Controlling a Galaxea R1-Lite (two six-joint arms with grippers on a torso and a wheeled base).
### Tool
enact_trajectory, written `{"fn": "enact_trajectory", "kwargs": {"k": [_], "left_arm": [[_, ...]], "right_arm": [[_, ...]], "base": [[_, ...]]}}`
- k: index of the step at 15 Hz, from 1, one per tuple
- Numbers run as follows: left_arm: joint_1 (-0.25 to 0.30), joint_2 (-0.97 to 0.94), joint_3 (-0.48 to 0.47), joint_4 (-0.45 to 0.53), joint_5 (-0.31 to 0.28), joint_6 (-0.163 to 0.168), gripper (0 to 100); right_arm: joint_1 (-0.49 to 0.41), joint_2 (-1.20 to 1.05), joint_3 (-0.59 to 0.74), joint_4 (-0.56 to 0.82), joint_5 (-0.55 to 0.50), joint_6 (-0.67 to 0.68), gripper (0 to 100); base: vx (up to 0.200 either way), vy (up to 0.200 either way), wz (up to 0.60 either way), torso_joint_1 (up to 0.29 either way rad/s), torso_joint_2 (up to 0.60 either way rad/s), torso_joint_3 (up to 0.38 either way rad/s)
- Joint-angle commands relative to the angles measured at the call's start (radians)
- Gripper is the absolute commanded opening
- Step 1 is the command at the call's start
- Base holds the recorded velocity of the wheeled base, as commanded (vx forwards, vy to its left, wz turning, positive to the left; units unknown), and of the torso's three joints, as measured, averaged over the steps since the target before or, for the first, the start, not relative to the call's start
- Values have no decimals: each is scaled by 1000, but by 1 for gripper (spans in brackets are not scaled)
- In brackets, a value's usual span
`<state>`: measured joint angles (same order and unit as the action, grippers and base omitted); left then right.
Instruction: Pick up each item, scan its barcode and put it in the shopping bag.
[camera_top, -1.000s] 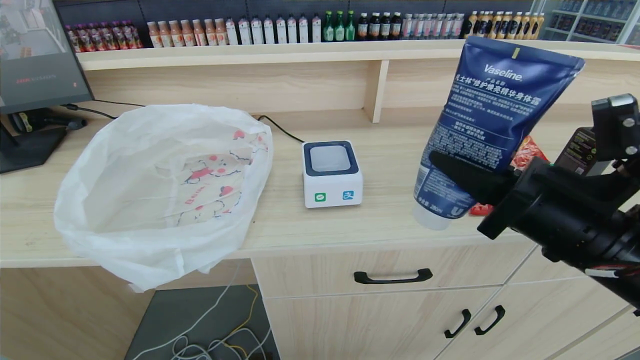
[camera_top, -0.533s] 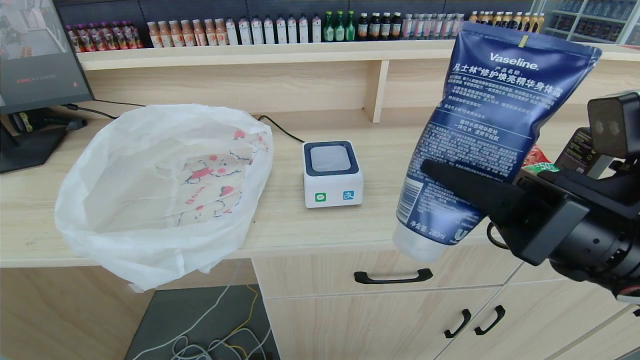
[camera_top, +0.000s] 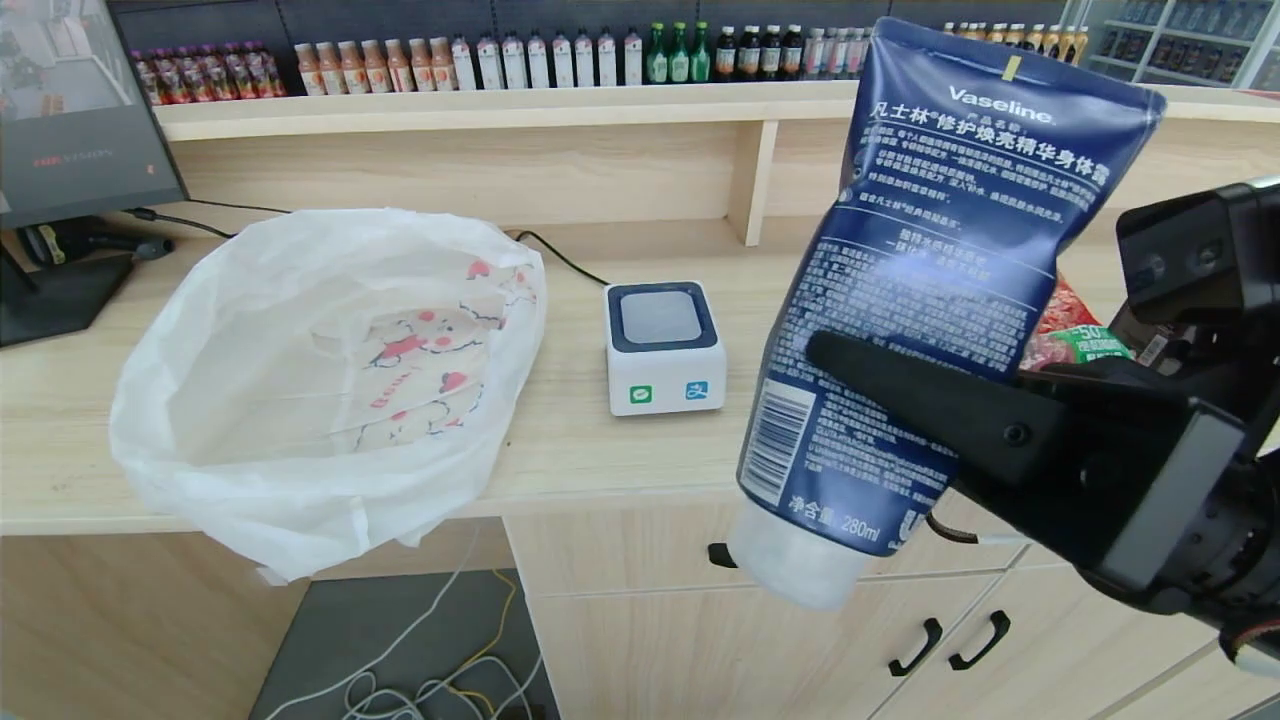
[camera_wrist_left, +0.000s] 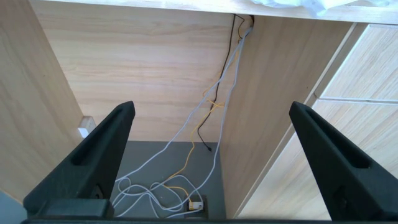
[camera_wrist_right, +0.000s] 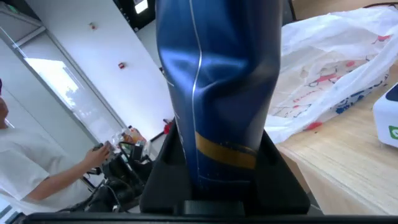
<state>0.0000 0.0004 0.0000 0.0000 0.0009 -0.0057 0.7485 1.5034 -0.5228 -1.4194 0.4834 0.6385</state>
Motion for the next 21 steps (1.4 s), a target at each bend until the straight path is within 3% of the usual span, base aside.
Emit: {"fn": "enact_trajectory", "kwargs": {"k": [1, 3, 21], "left_arm": [[0, 0, 0, 0, 1, 0, 100], [0, 0, 0, 0, 1, 0, 100], [0, 0, 0, 0, 1, 0, 100]], "right_arm": [[3, 72, -3, -66, 0, 26, 0], [6, 126, -2, -151, 0, 59, 0], [14, 123, -14, -151, 0, 38, 0]], "base": [[0, 0, 0, 0, 0, 0], [0, 0, 0, 0, 0, 0], [0, 0, 0, 0, 0, 0]]}}
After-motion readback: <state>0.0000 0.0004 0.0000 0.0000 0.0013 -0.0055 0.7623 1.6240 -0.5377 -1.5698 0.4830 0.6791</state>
